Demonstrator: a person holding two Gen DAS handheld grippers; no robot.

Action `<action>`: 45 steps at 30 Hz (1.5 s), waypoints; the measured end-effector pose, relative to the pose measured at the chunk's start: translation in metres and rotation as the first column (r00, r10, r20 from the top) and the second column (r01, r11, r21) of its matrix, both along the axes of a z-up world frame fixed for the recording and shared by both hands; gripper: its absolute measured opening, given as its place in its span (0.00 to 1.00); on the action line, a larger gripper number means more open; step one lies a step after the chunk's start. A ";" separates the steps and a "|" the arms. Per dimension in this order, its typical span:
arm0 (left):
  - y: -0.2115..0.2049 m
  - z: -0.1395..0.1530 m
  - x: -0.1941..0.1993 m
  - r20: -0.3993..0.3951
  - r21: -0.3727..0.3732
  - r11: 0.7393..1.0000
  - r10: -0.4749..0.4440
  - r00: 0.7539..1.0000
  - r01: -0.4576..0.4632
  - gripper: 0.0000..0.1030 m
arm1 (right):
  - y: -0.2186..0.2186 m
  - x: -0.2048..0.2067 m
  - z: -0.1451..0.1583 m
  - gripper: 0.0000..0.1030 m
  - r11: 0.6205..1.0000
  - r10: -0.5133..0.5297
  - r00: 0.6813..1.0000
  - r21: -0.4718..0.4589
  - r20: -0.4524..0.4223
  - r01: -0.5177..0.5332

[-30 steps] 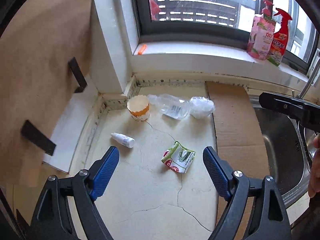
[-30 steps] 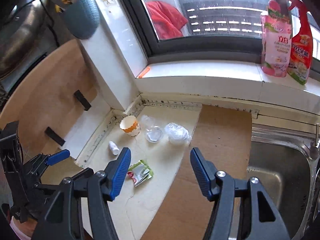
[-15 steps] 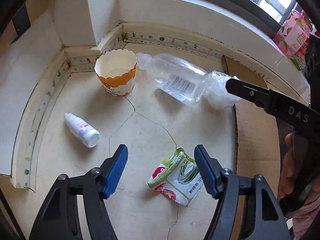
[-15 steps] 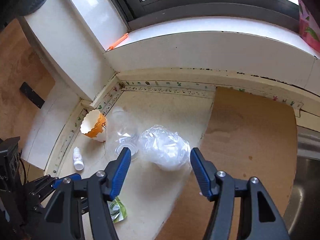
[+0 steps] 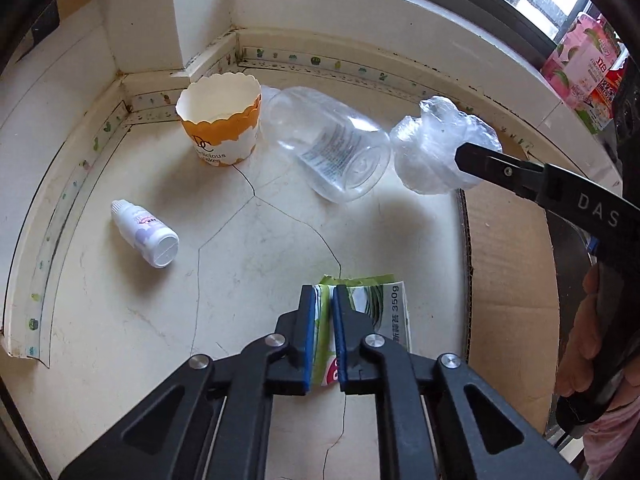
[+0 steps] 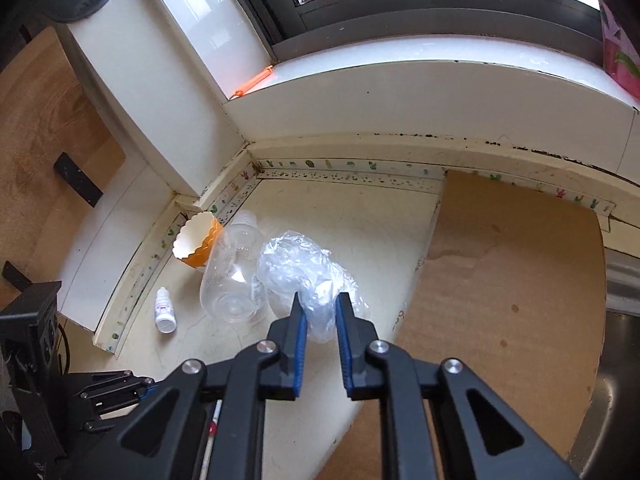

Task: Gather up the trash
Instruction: 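Grasp the green-and-white packet with the left tool while the right grasps the plastic bag, then lower the packet and plastic bag over the black bin and release both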

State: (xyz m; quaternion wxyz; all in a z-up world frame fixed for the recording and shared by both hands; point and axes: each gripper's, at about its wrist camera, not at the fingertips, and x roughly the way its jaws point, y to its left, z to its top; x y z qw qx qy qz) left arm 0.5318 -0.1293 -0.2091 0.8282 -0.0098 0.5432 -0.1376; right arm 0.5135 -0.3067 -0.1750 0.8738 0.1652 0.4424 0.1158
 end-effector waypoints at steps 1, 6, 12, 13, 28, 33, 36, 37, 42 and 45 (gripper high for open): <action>0.001 0.003 -0.003 0.008 -0.001 1.000 0.009 1.000 -0.009 0.05 | 0.000 -0.005 0.003 0.13 1.000 0.000 1.000 0.007 0.004 0.000; 0.009 0.028 -0.020 0.054 -0.027 0.999 0.045 0.998 -0.044 0.04 | -0.002 -0.033 0.017 0.12 0.999 -0.007 1.000 0.050 0.015 0.006; 0.030 0.069 -0.063 0.109 -0.062 0.996 0.071 0.992 -0.065 0.04 | 0.006 -0.078 0.037 0.12 0.997 -0.022 0.999 0.078 0.025 0.020; 0.033 0.075 -0.073 0.116 -0.066 0.996 0.071 0.991 -0.063 0.04 | 0.008 -0.087 0.042 0.12 0.996 -0.024 0.999 0.083 0.027 0.022; 0.091 0.150 -0.247 0.229 -0.112 0.993 0.005 0.973 0.022 0.04 | 0.052 -0.274 0.121 0.11 0.991 -0.102 0.980 0.101 0.170 0.086; 0.116 0.155 -0.311 0.249 -0.125 0.990 -0.025 0.968 0.058 0.04 | 0.080 -0.345 0.126 0.12 0.989 -0.126 0.973 0.103 0.193 0.107; 0.130 0.153 -0.347 0.249 -0.140 0.987 -0.037 0.968 0.074 0.04 | 0.101 -0.383 0.124 0.11 0.989 -0.130 0.974 0.098 0.186 0.113; 0.134 0.152 -0.359 0.249 -0.143 0.987 -0.042 0.968 0.079 0.04 | 0.108 -0.396 0.123 0.11 0.989 -0.129 0.975 0.095 0.183 0.113; 0.154 0.138 -0.412 0.241 -0.138 0.986 -0.060 0.969 0.095 0.04 | 0.140 -0.451 0.108 0.11 0.991 -0.119 0.983 0.081 0.140 0.108; 0.163 0.121 -0.433 0.195 -0.150 0.984 -0.066 0.978 0.097 0.04 | 0.157 -0.472 0.088 0.12 0.993 -0.104 0.992 0.071 0.074 0.098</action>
